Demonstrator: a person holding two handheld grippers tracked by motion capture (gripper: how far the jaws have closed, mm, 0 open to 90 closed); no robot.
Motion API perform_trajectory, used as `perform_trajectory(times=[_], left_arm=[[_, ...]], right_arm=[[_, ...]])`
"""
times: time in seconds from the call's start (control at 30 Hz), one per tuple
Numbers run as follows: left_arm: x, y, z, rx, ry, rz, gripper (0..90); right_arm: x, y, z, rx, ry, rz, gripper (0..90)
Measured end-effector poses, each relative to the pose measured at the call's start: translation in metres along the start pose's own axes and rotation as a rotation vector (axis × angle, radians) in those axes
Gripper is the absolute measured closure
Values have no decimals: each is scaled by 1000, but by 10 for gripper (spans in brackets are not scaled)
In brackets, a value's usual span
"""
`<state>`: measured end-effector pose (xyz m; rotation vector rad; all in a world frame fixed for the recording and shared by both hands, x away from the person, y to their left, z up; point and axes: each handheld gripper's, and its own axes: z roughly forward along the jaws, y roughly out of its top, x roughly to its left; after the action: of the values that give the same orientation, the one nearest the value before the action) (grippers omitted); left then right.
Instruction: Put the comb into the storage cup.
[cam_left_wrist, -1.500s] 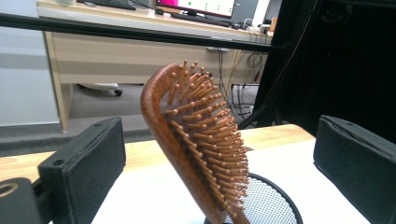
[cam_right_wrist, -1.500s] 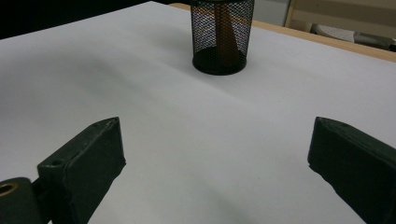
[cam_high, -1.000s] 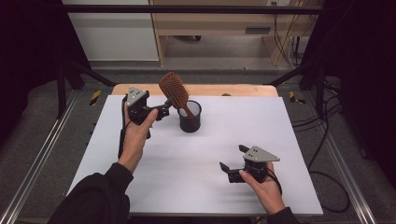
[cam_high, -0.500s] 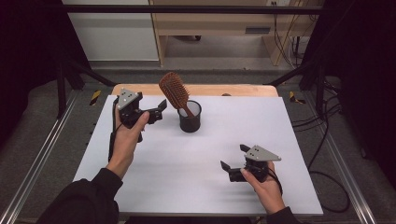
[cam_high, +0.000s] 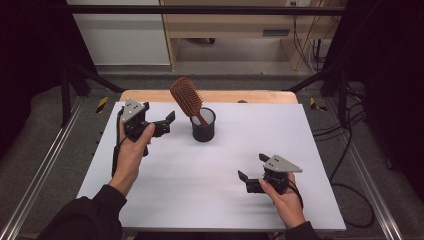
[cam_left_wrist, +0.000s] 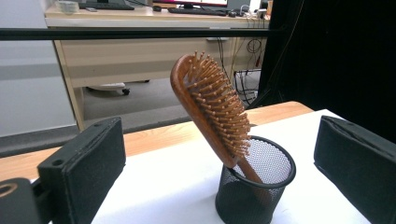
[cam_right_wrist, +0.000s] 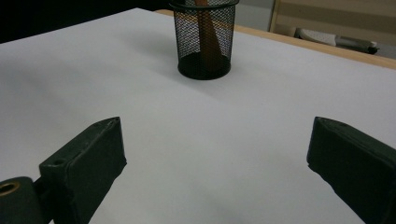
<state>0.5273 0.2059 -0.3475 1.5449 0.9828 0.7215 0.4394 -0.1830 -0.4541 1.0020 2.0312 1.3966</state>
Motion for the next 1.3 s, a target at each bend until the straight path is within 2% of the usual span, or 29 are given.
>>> perform_trajectory(times=[0.13,0.47,0.63,0.73,0.8,0.9,1.03,1.13,1.3], left_arm=[[2,-2,-5,-9,6,0,24],[6,2,-18,-42,10,3,24],[12,7,-28,-55,18,-12,24],[15,10,-35,-69,17,-29,24],[18,13,-41,-76,16,-26,24],[21,17,-49,-88,12,-21,24],[27,18,-61,-97,15,-19,22],[32,17,-69,-97,24,-6,22],[41,15,-82,-116,35,-14,22]], right_arm=[[1,0,0,-32,-23,-14,41],[-2,0,-2,-51,-17,-3,48],[-7,1,-7,-52,7,45,51],[-10,3,-11,-83,19,99,52],[-12,6,-13,-99,22,115,52],[-15,11,-15,-107,10,115,52],[-20,13,-18,-109,-16,89,51],[-27,12,-24,-115,-30,90,50],[-35,10,-35,-117,-55,86,50]])
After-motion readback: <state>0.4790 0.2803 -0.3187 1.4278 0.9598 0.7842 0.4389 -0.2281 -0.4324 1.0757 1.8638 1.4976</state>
